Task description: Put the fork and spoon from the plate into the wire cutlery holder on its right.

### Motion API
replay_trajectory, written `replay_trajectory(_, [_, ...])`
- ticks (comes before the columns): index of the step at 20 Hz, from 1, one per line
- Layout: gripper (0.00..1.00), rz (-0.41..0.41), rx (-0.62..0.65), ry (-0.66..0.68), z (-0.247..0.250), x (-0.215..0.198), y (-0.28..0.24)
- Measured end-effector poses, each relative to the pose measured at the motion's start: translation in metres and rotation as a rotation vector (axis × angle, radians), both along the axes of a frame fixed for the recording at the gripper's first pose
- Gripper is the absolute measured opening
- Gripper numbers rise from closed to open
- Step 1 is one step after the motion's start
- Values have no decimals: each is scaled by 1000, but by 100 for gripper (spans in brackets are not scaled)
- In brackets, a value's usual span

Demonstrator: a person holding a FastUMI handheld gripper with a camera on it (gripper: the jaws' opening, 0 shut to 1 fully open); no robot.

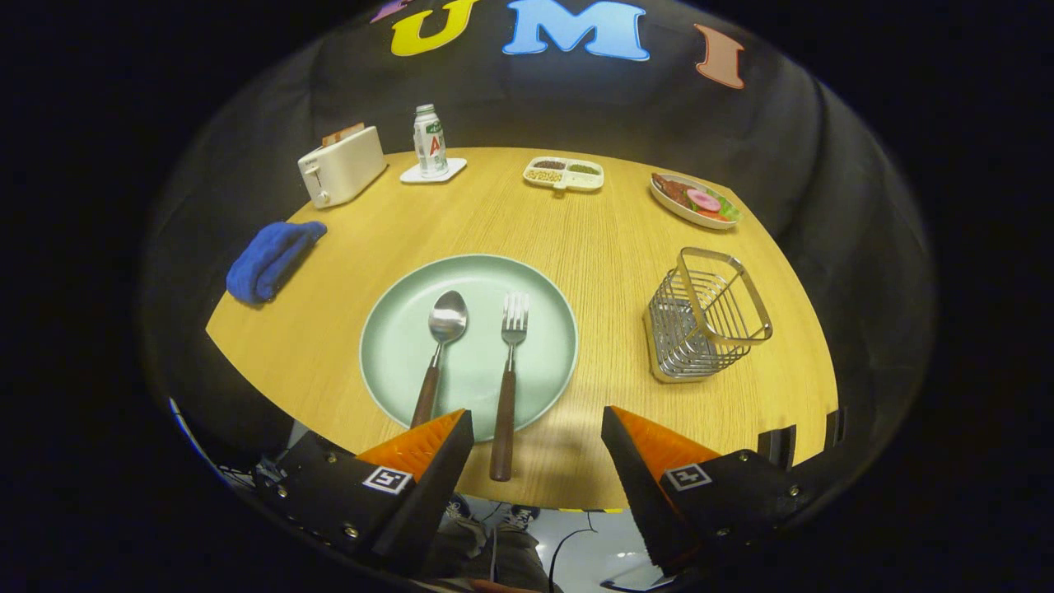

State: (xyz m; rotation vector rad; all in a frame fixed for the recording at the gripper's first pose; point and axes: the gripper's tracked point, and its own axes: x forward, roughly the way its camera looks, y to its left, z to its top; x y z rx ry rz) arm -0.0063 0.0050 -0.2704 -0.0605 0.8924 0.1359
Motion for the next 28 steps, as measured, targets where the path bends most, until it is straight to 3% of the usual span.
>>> replay_trajectory(3, [94, 53, 3, 31, -11, -1, 7])
replay_trajectory(5, [76, 86, 6, 60, -20, -1, 12])
replay_trajectory(6, [73, 100, -1, 75, -22, -2, 13])
replay_trajectory(8, [54, 122, -9, 116, -27, -5, 14])
replay_trajectory(10, [49, 123, -28, 123, -27, -1, 10])
replay_trajectory(11, [16, 129, -26, 154, -31, -6, 8])
replay_trajectory(14, [16, 103, -11, 173, -28, -7, 4])
replay_trajectory(15, [4, 96, -18, 185, -28, -7, 0])
replay_trajectory(20, [3, 174, -45, 178, 0, -8, -7])
replay_trajectory(28, [3, 274, -42, 337, 55, -27, -38])
